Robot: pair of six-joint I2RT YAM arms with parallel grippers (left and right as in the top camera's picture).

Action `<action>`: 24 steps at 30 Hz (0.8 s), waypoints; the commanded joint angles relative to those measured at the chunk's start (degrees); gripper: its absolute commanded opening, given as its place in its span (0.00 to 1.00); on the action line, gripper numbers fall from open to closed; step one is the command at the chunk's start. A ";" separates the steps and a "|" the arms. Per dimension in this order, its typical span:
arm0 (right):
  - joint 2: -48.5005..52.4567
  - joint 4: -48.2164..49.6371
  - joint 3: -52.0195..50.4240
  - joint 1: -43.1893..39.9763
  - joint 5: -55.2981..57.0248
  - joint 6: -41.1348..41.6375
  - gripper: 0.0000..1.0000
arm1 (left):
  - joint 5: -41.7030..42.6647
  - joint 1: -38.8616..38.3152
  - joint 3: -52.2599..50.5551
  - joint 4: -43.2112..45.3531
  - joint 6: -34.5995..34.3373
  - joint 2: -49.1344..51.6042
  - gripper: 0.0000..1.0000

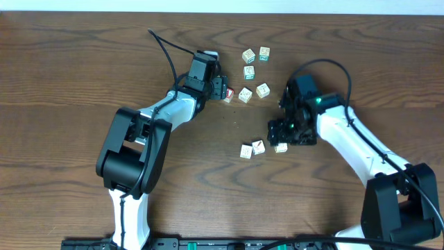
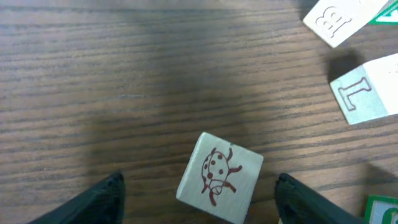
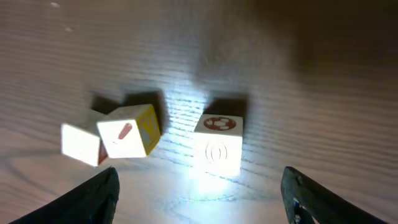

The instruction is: Lift 5 blocks

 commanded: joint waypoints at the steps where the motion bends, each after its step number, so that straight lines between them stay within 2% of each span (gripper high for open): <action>1: 0.22 -2.45 3.85 0.87 2.58 -1.49 0.79 | 0.22 0.31 2.05 0.70 2.80 0.59 0.71; 5: 0.22 -4.52 6.16 0.87 2.71 -1.51 0.74 | 0.24 0.98 2.05 0.72 3.21 0.66 0.52; 11: 0.22 -4.90 6.78 0.85 3.78 -1.46 0.73 | 0.26 1.42 2.03 -0.79 3.19 0.63 0.28; 15: 0.22 -4.50 6.78 0.81 6.27 -1.46 0.73 | 0.26 1.42 2.03 -5.49 3.17 -0.94 0.19; 16: 0.22 -4.24 6.78 0.81 7.41 -1.49 0.74 | 0.26 1.42 2.03 -7.19 3.17 -1.81 0.14; 18: 0.22 -3.02 6.78 0.81 9.22 -1.62 0.75 | 0.26 1.40 2.03 -11.17 3.15 -4.28 0.10; 22: 0.37 2.54 6.75 0.66 10.25 -6.03 0.90 | 0.22 1.14 1.88 -20.61 2.01 -11.63 0.07; 24: 1.03 5.99 6.73 -0.02 9.84 -5.99 0.92 | 0.17 1.16 1.16 -23.87 -0.35 -15.61 0.07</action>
